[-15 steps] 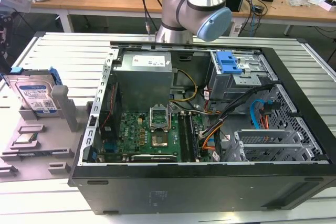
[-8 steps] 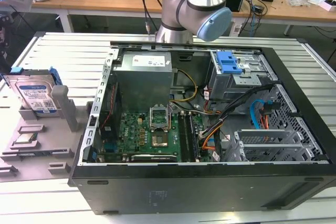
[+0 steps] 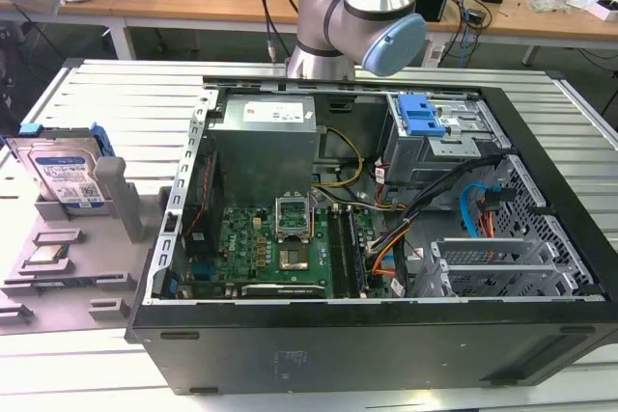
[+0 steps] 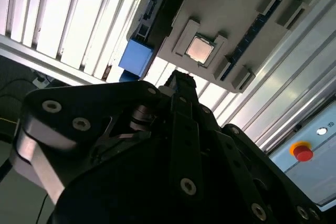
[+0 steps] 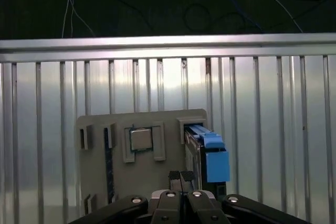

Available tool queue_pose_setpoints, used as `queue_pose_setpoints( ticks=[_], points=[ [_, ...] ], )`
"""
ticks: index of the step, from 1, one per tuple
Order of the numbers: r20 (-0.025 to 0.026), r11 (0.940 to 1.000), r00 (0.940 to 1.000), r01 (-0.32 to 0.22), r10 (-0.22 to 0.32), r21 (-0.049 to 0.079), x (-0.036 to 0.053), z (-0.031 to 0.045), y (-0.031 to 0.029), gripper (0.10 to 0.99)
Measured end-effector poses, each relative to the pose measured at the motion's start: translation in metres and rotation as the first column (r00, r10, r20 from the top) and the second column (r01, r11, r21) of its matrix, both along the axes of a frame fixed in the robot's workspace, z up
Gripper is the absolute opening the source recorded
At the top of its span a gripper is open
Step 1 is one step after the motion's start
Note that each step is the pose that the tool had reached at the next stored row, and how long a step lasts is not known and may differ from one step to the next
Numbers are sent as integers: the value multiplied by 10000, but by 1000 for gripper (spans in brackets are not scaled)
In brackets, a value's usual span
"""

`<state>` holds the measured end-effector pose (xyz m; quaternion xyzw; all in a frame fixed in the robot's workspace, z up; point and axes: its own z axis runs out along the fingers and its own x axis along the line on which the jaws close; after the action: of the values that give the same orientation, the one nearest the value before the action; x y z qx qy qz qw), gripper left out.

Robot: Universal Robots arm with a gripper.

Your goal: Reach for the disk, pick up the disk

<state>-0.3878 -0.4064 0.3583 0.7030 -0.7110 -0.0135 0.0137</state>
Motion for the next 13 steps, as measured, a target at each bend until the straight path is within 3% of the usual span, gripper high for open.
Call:
queue_pose_setpoints(
  ticks=[8,13],
  points=[
    [0,9999,9999,-113,113,0,0,0,0,114],
    [0,9999,9999,-115,115,0,0,0,0,357]
  ],
)
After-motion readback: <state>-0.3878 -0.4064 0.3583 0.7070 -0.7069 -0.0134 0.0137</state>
